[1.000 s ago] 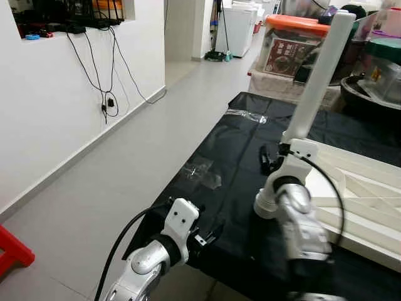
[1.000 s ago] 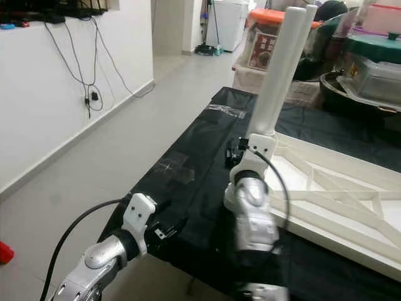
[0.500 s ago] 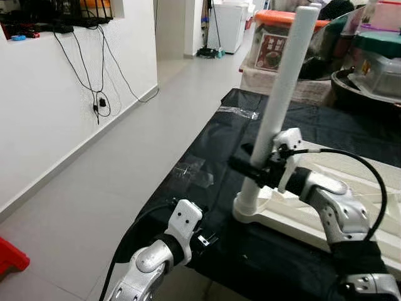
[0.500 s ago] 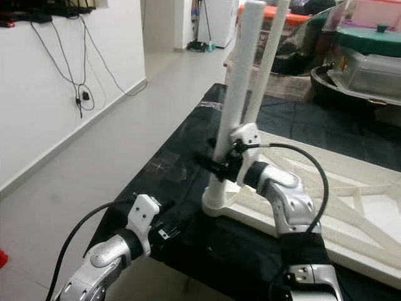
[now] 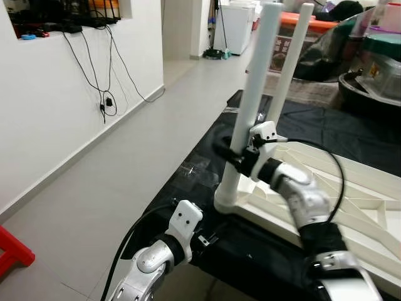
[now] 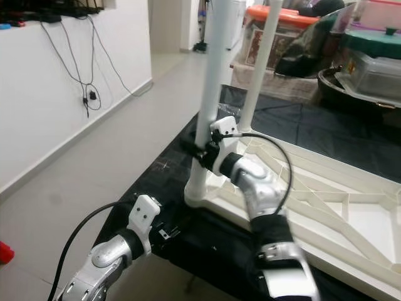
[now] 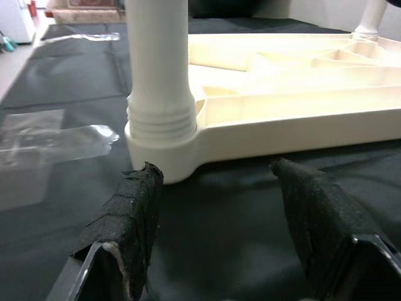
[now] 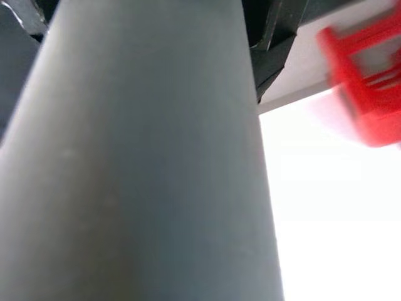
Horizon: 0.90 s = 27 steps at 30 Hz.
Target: Building children table
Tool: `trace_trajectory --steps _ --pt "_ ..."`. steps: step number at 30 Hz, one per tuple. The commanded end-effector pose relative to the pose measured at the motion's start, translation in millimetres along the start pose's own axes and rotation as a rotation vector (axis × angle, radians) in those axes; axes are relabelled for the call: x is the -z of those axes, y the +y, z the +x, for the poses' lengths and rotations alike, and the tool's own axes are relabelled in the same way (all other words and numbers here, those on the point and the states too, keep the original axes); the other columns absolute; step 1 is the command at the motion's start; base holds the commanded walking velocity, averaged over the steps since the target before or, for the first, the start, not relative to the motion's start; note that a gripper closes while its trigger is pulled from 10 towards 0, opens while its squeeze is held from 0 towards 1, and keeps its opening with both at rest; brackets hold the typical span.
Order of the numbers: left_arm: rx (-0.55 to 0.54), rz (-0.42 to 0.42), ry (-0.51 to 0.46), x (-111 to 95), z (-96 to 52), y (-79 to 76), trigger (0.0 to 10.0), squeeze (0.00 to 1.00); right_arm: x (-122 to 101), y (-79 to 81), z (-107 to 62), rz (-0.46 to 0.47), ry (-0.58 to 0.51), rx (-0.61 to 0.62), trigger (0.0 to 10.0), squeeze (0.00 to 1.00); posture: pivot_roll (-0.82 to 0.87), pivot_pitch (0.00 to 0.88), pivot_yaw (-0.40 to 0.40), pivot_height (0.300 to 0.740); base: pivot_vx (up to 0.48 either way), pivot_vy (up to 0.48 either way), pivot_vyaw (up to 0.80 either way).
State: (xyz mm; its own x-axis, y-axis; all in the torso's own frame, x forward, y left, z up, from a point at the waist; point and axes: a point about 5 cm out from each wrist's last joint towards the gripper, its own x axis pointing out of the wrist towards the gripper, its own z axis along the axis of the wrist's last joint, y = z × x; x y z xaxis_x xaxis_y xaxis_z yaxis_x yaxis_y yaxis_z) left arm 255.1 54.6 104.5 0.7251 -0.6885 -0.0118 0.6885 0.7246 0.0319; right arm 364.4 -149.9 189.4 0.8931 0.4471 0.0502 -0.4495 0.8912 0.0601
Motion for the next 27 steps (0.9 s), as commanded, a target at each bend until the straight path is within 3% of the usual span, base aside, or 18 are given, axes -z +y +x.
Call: trace_trajectory --steps 1,2,3,5,7,8,9,10,18,19,20,21,23,24,25,26,27 --pt "0.003 0.001 0.007 2.9 0.5 0.5 10.0 0.0 7.6 -15.4 -8.5 0.016 0.025 0.145 0.0 0.0 0.12 0.0 -0.091 0.74 0.0 0.0 0.0" --pt "0.004 0.002 0.007 2.6 0.6 1.1 10.0 0.0 8.1 -20.5 -13.7 0.038 0.012 0.287 0.0 0.0 0.12 0.0 -0.091 0.74 0.0 0.0 0.0" --pt "0.004 0.002 0.007 2.6 0.6 1.1 10.0 0.0 8.1 -20.5 -13.7 0.038 0.012 0.287 0.0 0.0 0.12 0.0 -0.091 0.74 0.0 0.0 0.0" --pt "0.007 0.005 0.006 2.1 1.8 2.2 10.0 0.0 16.8 -32.4 -41.2 0.102 -0.012 0.783 0.0 0.0 0.13 0.0 -0.096 0.74 0.0 0.0 0.0" --pt "0.007 0.005 0.006 2.1 1.8 2.2 10.0 0.0 16.8 -32.4 -41.2 0.102 -0.012 0.783 0.0 0.0 0.13 0.0 -0.096 0.74 0.0 0.0 0.0" --pt "0.008 0.006 0.006 1.9 2.3 2.5 10.0 0.0 23.7 -30.1 -52.7 0.138 -0.007 0.946 0.0 0.0 0.13 0.0 -0.096 0.74 0.0 0.0 0.0" --pt "0.008 0.006 0.006 1.9 2.3 2.5 10.0 0.0 23.7 -30.1 -52.7 0.138 -0.007 0.946 0.0 0.0 0.13 0.0 -0.096 0.74 0.0 0.0 0.0" --pt "0.007 0.008 0.005 1.5 3.0 2.8 10.0 0.0 28.6 -24.9 -58.2 0.158 -0.002 1.054 0.0 0.0 0.13 0.0 -0.097 0.74 0.0 0.0 0.0" --pt "0.001 0.014 0.0 -0.2 4.8 4.6 10.0 0.0 26.9 -9.0 -45.8 0.154 -0.006 1.089 0.0 0.0 0.14 0.0 -0.102 0.74 0.0 0.0 0.0" --pt "0.0 0.016 0.0 -0.5 4.9 5.1 10.0 0.0 27.4 -4.9 -40.3 0.166 -0.011 1.043 10.0 0.0 0.14 0.0 -0.099 0.74 0.0 0.0 0.0" --pt "0.0 0.016 0.0 -0.5 4.9 5.1 10.0 0.0 27.4 -4.9 -40.3 0.166 -0.011 1.043 10.0 0.0 0.14 0.0 -0.099 0.74 0.0 0.0 0.0" --pt "0.0 0.016 0.0 -1.0 4.9 5.4 10.0 0.0 26.3 0.6 -34.4 0.166 -0.023 0.962 10.0 1.0 0.14 0.0 -0.099 0.74 0.0 0.0 0.0" --pt "0.0 0.016 -0.001 -1.4 4.8 5.7 10.0 0.0 21.7 5.2 -28.3 0.139 -0.067 0.85 10.0 1.0 0.14 0.0 -0.099 0.74 0.0 0.0 0.0" --pt "0.0 0.016 -0.001 -1.4 4.8 5.7 10.0 0.0 21.7 5.2 -28.3 0.139 -0.067 0.85 10.0 1.0 0.14 0.0 -0.099 0.74 0.0 0.0 0.0" --pt "0.0 0.016 -0.001 -1.3 4.8 5.8 10.0 0.0 17.2 5.2 -26.4 0.113 -0.108 0.784 10.0 0.44 0.14 0.0 -0.099 0.74 0.0 0.0 0.0" --pt "0.001 0.016 -0.001 -1.1 4.8 5.9 10.0 0.0 14.1 4.9 -24.6 0.106 -0.137 0.718 10.0 0.0 0.14 0.0 -0.099 0.74 0.0 0.0 0.0" --pt "0.001 0.016 -0.001 -1.1 4.8 5.9 10.0 0.0 14.1 4.9 -24.6 0.106 -0.137 0.718 10.0 0.0 0.14 0.0 -0.099 0.74 0.0 0.0 0.0"
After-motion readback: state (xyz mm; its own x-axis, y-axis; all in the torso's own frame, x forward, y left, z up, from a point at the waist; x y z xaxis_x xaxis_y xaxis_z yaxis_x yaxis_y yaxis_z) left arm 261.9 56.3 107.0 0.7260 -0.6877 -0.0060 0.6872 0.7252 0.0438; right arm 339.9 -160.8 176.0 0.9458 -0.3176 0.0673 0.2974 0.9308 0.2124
